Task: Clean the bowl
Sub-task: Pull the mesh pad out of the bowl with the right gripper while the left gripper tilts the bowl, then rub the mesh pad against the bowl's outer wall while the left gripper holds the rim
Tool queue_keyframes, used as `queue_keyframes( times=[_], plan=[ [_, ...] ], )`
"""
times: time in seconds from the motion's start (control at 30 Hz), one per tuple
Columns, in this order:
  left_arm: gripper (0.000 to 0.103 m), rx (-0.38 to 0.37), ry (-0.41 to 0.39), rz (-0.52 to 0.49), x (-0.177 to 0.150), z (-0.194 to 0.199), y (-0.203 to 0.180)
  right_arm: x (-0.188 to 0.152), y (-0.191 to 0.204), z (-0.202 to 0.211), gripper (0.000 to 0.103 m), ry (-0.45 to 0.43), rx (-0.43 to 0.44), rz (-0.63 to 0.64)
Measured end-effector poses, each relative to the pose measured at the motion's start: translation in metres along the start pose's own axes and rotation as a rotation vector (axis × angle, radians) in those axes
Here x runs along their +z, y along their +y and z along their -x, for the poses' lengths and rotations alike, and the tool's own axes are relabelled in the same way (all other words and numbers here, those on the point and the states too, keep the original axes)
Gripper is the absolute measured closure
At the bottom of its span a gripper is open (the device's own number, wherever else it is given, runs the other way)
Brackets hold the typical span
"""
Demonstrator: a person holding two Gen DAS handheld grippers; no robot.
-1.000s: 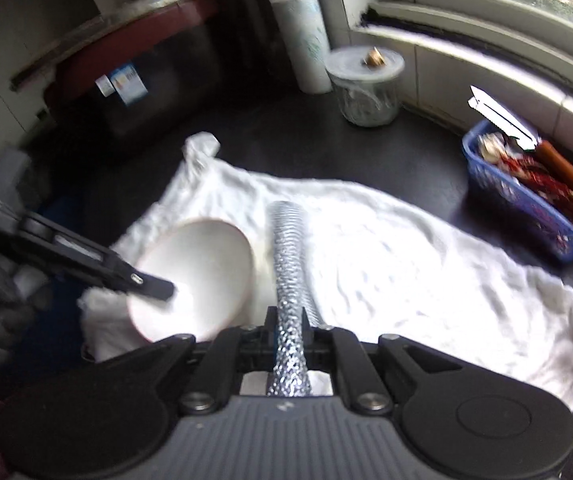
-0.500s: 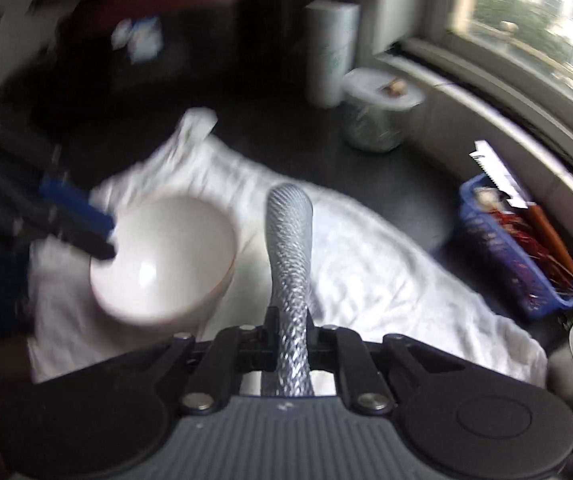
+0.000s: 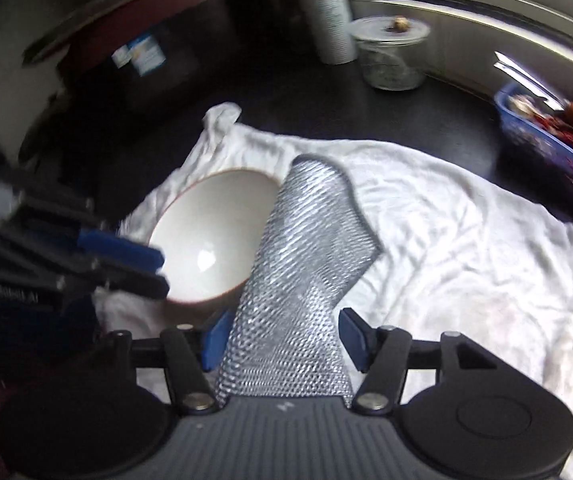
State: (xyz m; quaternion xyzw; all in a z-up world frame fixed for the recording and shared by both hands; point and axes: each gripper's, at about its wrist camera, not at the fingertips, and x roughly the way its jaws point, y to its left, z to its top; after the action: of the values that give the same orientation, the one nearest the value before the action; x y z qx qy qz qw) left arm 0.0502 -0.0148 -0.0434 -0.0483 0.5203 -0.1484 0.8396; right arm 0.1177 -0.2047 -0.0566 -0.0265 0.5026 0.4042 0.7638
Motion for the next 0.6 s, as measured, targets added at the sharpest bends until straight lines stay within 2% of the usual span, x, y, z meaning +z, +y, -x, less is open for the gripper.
queue_keyframes(
  times=[0.1, 0.13, 0.17, 0.23, 0.47, 0.53, 0.6],
  plan=[
    [0.083, -0.006, -0.004, 0.006, 0.001, 0.0, -0.001, 0.006, -0.012, 0.004, 0.043, -0.013, 0.061, -0.111],
    [0.083, -0.007, -0.005, 0.009, 0.001, 0.0, 0.0, 0.008, -0.014, 0.003, 0.048, -0.013, 0.075, -0.133],
    [0.083, -0.008, -0.006, 0.013, 0.001, 0.0, 0.0, 0.009, -0.014, 0.001, 0.064, -0.01, 0.08, -0.145],
    [0.083, -0.008, -0.008, 0.022, 0.0, 0.0, 0.001, 0.01, -0.017, -0.006, 0.085, 0.018, 0.066, -0.156],
    [0.083, -0.006, -0.009, 0.043, 0.001, -0.002, 0.006, 0.003, -0.012, -0.014, 0.089, 0.06, 0.068, -0.106],
    [0.083, -0.006, -0.011, 0.045, 0.002, -0.003, 0.007, 0.0, -0.011, -0.015, 0.084, 0.065, 0.065, -0.103],
    [0.083, -0.01, -0.016, 0.045, 0.003, -0.003, 0.006, -0.002, -0.011, -0.015, 0.088, 0.057, 0.06, -0.106]
  ],
)
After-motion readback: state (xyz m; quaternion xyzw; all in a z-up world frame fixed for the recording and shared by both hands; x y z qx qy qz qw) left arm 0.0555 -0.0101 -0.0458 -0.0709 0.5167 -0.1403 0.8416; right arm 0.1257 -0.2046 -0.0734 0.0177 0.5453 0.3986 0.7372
